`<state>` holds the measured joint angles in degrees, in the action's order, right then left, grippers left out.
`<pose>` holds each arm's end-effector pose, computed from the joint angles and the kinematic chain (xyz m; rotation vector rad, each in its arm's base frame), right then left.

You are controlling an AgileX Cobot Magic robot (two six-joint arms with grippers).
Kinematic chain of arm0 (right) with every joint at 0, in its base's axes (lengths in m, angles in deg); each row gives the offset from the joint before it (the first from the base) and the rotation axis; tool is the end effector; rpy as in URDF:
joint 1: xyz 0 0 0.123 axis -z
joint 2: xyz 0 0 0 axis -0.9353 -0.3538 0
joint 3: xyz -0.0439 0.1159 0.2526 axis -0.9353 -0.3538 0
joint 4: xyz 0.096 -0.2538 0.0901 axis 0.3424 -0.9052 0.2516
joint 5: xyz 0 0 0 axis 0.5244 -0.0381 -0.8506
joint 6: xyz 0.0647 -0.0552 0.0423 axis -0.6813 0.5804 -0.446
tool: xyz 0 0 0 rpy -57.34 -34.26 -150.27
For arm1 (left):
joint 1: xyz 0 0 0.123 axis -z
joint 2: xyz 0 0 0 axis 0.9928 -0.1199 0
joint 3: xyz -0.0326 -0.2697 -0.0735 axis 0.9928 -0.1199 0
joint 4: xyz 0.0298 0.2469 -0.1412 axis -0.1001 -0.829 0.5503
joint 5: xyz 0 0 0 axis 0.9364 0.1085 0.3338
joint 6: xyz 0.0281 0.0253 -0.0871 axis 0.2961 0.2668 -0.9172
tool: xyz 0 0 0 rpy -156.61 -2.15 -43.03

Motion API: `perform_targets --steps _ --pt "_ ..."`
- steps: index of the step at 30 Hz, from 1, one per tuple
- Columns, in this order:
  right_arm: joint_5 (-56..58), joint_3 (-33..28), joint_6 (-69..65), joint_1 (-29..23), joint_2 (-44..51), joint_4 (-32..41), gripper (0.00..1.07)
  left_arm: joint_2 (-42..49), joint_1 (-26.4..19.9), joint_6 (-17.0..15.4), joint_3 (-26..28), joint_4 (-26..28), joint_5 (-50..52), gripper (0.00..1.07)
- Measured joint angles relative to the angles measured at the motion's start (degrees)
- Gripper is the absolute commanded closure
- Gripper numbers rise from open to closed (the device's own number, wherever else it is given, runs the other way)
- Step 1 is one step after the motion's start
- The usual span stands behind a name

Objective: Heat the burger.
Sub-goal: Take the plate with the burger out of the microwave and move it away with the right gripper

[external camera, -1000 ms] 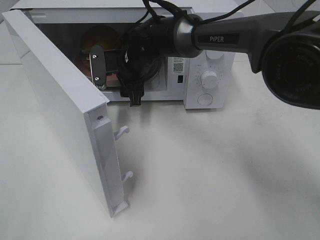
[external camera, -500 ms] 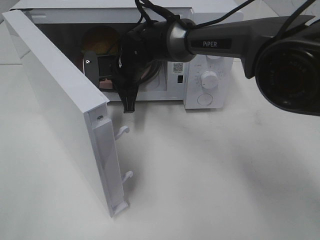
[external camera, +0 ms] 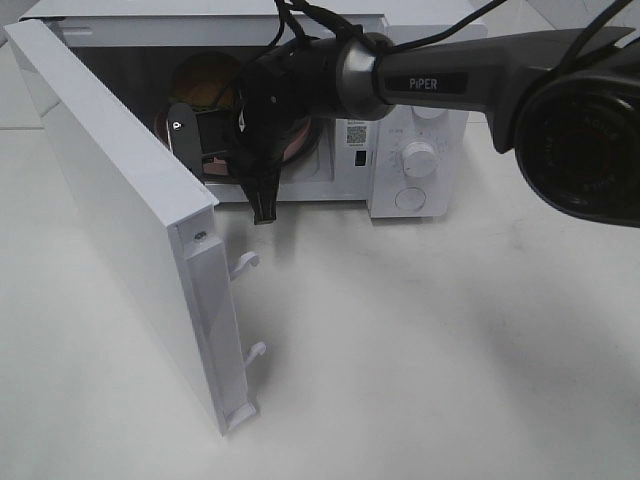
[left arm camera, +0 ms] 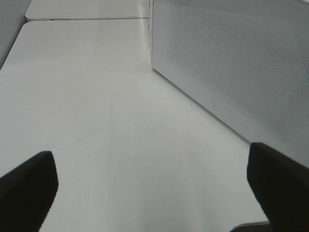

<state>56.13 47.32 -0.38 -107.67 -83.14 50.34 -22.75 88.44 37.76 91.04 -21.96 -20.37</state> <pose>0.4540 0.3491 0.1206 -1.8982 1.5053 -0.3329 0.0289 -0.0050 0.2969 0.0831 2.0310 -0.1001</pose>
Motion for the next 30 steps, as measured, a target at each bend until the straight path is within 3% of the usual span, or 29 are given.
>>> perform_targets --steps 11,13,18,30 --pt "-2.29 -9.0 7.91 -0.11 5.5 1.03 1.07 0.0 0.0 0.0 0.0 0.0 0.0 0.07" --pt "-4.93 -13.69 11.63 -0.11 8.31 3.38 1.07 0.0 0.0 0.0 0.0 0.0 0.0 0.07" --pt "-6.65 -18.05 20.23 -0.11 10.83 8.65 1.07 0.0 0.0 0.0 0.0 0.0 0.0 0.07" --pt "-6.42 -20.97 29.97 1.26 14.21 14.67 1.07 0.0 0.0 0.0 0.0 0.0 0.0 0.07"
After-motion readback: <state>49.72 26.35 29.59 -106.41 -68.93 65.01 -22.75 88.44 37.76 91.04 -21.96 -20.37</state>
